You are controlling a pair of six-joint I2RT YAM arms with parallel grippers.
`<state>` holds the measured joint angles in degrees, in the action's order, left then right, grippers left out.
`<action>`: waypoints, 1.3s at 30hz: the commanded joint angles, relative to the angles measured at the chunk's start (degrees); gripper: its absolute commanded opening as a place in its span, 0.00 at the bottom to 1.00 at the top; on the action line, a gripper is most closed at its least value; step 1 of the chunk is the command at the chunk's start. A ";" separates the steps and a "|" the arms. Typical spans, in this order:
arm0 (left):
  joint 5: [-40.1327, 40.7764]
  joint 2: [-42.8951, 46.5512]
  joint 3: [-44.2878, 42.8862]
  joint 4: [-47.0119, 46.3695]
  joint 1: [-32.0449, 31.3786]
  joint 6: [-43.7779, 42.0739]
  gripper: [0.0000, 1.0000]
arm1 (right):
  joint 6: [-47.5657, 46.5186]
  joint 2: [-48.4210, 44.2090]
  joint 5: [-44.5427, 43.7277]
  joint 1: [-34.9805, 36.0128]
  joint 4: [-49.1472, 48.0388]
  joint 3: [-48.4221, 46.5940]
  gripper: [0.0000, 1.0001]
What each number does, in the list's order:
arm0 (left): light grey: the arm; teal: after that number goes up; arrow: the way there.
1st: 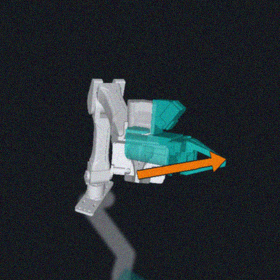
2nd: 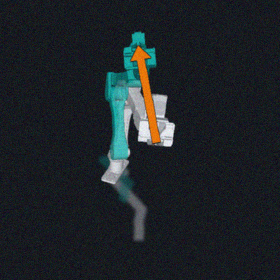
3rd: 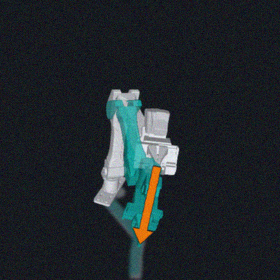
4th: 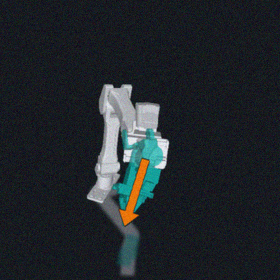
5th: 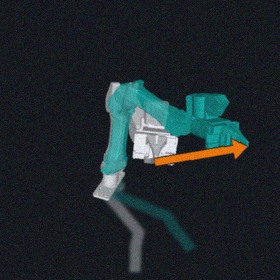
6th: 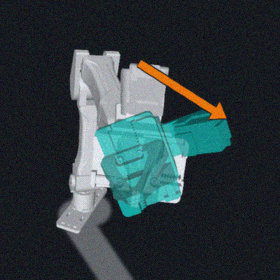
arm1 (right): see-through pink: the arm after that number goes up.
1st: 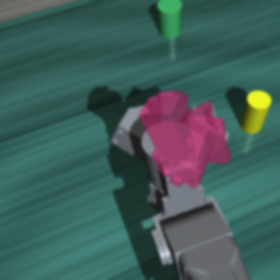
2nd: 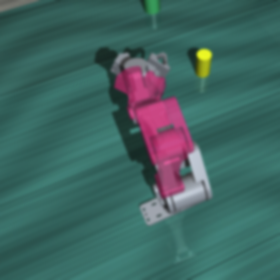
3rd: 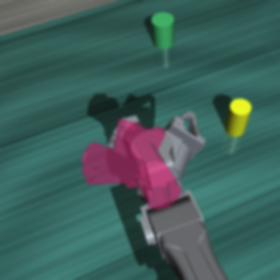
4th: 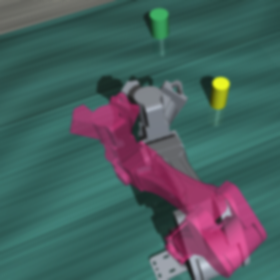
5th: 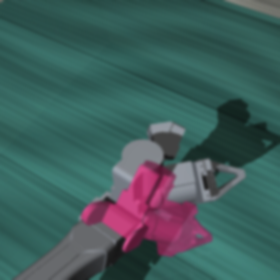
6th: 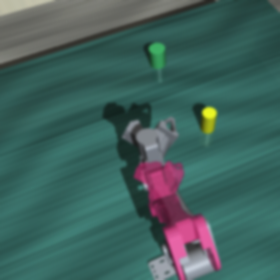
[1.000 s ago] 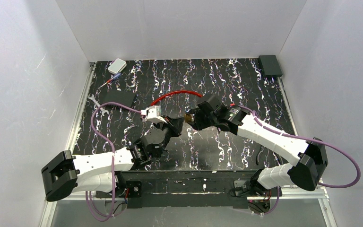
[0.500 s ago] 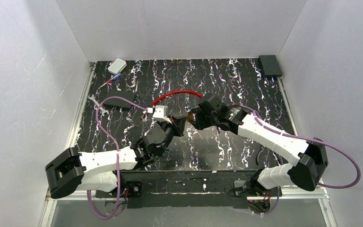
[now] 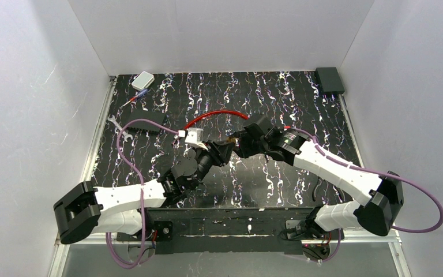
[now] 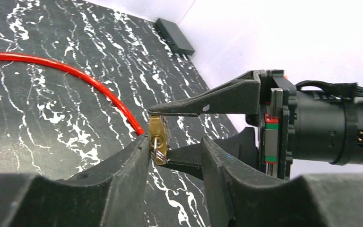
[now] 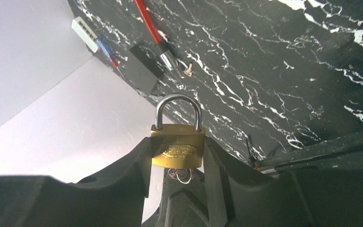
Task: Unlock with the key
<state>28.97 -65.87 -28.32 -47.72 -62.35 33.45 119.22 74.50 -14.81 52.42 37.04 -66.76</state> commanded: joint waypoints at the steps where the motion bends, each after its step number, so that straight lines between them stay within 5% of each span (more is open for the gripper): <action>1: -4.23 4.50 1.85 2.60 0.03 -0.24 0.45 | 12.29 -3.59 0.01 1.19 -4.35 -0.82 0.01; 9: -2.75 15.64 3.79 12.39 0.65 -1.59 0.75 | 12.62 -4.35 -1.73 1.19 -2.62 -0.03 0.01; 13: -3.98 22.51 2.46 21.14 1.38 -2.31 0.83 | 12.49 -4.53 -2.05 1.19 -1.97 0.22 0.01; 18: -7.53 24.90 -0.19 30.49 4.33 -1.07 0.64 | 12.32 -4.33 -2.01 1.18 -1.71 0.49 0.01; 25: -21.95 21.01 -1.37 30.02 12.14 5.01 0.46 | 11.34 -4.19 -1.49 1.23 -1.61 0.58 0.01; 39: -26.26 19.87 -4.56 27.57 12.62 1.09 0.40 | 8.92 -3.56 -4.16 1.19 1.73 0.17 0.01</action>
<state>4.10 -46.68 -30.92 -19.42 -50.30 36.60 119.42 71.70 -16.14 53.49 37.54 -65.78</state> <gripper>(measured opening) 0.419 0.478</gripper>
